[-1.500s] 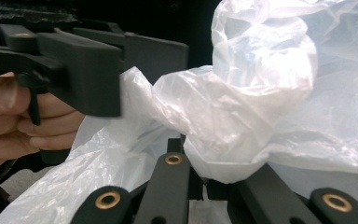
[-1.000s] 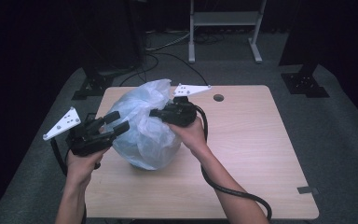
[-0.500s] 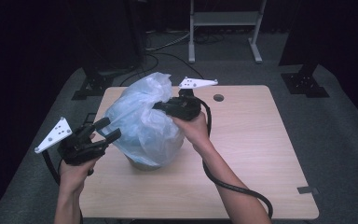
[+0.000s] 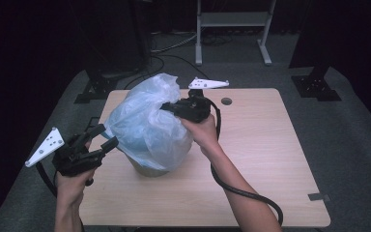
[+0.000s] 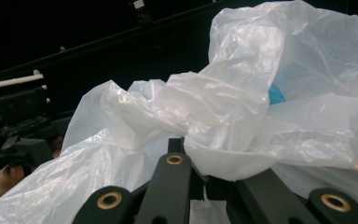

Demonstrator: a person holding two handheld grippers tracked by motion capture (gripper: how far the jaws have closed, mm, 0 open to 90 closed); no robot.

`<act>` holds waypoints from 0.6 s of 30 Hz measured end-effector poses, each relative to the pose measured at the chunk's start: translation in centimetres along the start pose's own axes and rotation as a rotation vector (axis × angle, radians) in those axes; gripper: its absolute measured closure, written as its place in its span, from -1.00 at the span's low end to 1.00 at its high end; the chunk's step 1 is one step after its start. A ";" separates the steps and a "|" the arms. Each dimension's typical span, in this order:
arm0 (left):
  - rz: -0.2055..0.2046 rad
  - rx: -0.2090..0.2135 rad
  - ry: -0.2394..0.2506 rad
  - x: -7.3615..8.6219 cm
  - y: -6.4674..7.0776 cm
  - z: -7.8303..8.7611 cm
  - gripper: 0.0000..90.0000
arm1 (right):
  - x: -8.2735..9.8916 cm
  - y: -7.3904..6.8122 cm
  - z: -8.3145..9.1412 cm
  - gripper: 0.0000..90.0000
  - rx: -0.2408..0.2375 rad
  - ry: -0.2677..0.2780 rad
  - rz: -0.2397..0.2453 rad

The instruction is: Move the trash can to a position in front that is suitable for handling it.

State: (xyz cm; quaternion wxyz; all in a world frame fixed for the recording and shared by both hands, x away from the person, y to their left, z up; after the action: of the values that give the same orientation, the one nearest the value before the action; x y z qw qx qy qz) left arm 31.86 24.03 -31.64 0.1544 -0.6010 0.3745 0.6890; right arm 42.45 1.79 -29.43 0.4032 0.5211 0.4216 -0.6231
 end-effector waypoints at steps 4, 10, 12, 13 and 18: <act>-0.009 -0.015 0.000 0.0 -0.2 0.1 -0.55 | -0.5 0.2 0.2 0.97 0.001 0.021 -0.008; -0.004 -0.024 -0.003 0.2 -0.4 0.3 -0.60 | -1.6 0.4 0.6 0.97 0.010 0.036 -0.002; -0.005 -0.026 0.000 0.1 -0.5 0.4 -0.60 | -2.0 0.4 0.7 0.97 0.011 0.042 -0.005; -0.006 -0.028 0.001 0.1 -0.5 0.5 -0.62 | -2.2 0.5 0.7 0.97 0.012 0.045 -0.004; 0.001 -0.033 0.012 0.1 -0.8 0.8 -0.63 | -3.0 0.8 1.0 0.97 0.019 0.059 -0.011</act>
State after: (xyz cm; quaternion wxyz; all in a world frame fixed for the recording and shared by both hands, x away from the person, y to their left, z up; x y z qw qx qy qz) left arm 31.79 25.07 -31.96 0.1419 -0.6073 0.3646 0.6915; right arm 43.25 0.77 -26.43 0.3822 0.5407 0.4304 -0.6134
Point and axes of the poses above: each handheld gripper's, and its own axes: z roughly backward along the jaws, x roughly out of its underside, y roughly to its right, the point moved 7 cm from there along -z, roughly forward along the jaws, and after that the axes turned 12 degrees about z, right-handed, at the moved point
